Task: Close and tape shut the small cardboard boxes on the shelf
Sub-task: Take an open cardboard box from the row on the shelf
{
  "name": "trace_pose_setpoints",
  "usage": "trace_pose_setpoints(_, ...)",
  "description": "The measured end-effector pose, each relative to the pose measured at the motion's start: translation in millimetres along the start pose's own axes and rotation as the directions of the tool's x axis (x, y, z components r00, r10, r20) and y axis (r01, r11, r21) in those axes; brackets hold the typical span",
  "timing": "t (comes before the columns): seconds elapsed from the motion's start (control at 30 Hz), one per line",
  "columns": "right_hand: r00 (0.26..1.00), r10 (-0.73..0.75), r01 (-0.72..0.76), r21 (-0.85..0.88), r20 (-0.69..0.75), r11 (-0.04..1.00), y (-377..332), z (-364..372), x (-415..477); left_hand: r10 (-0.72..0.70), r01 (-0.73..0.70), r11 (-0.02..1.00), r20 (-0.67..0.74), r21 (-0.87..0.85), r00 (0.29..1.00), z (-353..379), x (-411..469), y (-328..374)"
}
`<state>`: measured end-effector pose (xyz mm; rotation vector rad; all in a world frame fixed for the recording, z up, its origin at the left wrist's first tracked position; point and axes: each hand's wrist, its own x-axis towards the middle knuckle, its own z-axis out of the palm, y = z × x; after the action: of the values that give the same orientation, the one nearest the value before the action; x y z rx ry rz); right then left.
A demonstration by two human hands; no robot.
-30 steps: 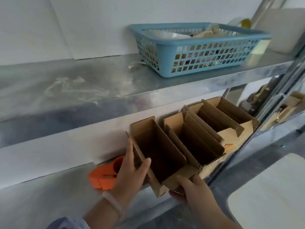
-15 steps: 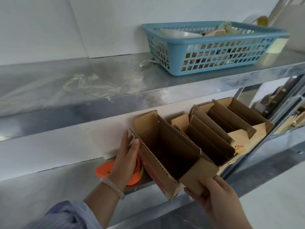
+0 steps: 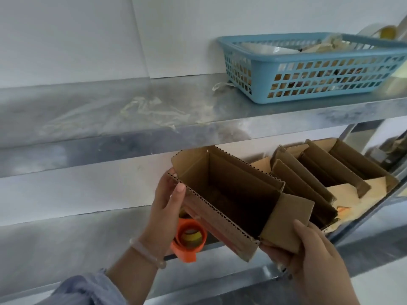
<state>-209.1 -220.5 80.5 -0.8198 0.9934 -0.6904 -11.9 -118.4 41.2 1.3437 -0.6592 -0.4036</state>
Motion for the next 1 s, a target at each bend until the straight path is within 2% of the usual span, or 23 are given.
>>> trace_pose_setpoints(0.3,0.954,-0.195,0.238,-0.183,0.228,0.954,4.6,30.8,2.4,0.178,-0.160,0.982,-0.217,0.097,0.960,-38.4,-26.1,10.8)
trace_pose_setpoints(0.57,0.836,-0.217,0.393,-0.273,0.504,0.878,22.6,54.3,7.3,0.253,-0.144,0.950,-0.415,0.277,0.874,-72.9,-61.9,20.4)
trace_pose_setpoints(0.67,0.815,-0.122,0.351,-0.315,0.566,0.882,33.2,72.5,10.2,0.279,-0.138,0.939,-0.462,0.314,0.842,-94.5,-76.1,23.5)
trace_pose_setpoints(0.87,0.756,0.091,0.280,-0.446,0.649,0.850,55.7,126.5,1.9,0.241,-0.057,0.943,-0.559,0.327,0.794,-140.9,-92.5,25.4)
trace_pose_setpoints(1.0,0.718,0.165,0.338,-0.546,0.676,0.767,79.3,156.2,-9.7,0.180,0.010,0.954,-0.598,0.301,0.781,-178.4,-104.0,17.1)
